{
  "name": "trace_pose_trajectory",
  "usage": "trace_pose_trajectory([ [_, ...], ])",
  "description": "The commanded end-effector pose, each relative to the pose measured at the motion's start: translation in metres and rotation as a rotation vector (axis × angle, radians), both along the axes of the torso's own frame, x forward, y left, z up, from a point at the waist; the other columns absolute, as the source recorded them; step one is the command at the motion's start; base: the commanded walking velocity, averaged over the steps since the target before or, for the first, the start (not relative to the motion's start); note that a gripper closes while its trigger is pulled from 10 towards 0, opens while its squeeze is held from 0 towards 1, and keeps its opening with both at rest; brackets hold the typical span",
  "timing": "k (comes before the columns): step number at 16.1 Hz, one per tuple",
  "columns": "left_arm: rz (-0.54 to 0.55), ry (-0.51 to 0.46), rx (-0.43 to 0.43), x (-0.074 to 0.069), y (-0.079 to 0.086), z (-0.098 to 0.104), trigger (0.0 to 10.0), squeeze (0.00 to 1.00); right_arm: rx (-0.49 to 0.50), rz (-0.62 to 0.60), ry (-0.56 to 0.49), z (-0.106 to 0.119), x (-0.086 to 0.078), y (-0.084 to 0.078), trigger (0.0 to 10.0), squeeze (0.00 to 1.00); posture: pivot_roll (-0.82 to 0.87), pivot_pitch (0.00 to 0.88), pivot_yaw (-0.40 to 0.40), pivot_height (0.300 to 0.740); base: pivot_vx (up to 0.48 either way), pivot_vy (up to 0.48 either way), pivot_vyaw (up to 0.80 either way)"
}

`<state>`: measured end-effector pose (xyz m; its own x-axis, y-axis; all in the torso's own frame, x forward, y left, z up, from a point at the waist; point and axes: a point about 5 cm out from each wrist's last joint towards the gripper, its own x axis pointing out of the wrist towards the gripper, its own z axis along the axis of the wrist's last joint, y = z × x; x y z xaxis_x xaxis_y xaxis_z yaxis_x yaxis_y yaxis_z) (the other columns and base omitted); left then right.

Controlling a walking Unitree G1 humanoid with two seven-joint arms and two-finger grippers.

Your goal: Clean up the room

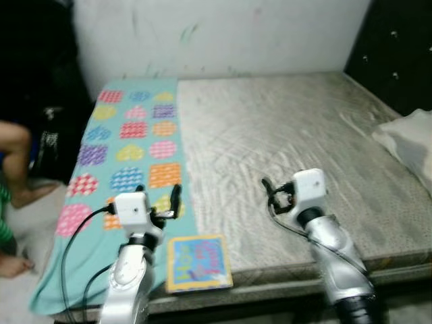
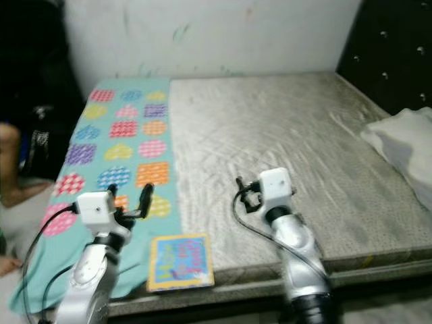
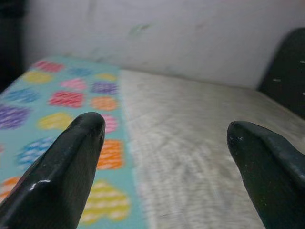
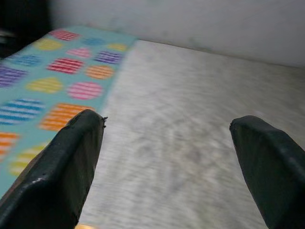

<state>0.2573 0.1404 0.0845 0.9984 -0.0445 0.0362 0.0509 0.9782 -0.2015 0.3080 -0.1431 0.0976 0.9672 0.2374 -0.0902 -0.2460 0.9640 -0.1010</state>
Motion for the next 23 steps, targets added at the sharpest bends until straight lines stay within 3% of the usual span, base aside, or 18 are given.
trace_pose_trajectory([
  [1, 0.009, -0.016, 0.012, 0.0014, -0.0003, 0.0035, 10.0, 0.0, -0.01, -0.004, -0.015, 0.0043, 0.0014, -0.0026, 10.0, 0.0, 0.04, 0.002, 0.004, 0.74, 0.0, 0.0, 0.0],
  [7, 0.011, -0.004, 0.015, 0.0003, -0.0009, 0.0011, 10.0, 0.0, -0.007, 0.0, 0.004, 0.0014, 0.0, -0.002, 10.0, 0.0, 0.04, 0.005, 0.003, 0.74, 0.0, 0.0, 0.0],
  [10, 0.013, -0.004, 0.018, 0.0004, 0.0001, 0.0012, 10.0, 0.0, -0.005, -0.003, 0.011, 0.0002, -0.0005, -0.0019, 10.0, 0.0, 0.04, 0.008, 0.007, 0.74, 0.0, 0.0, -0.76],
  [23, 0.053, 0.007, 0.036, -0.0008, 0.0068, -0.0025, 10.0, 0.0, -0.026, 0.011, 0.019, -0.0033, -0.0017, 0.0006, 10.0, 0.0, 0.04, 0.004, 0.005, 0.74, 0.0, 0.0, 0.0],
])
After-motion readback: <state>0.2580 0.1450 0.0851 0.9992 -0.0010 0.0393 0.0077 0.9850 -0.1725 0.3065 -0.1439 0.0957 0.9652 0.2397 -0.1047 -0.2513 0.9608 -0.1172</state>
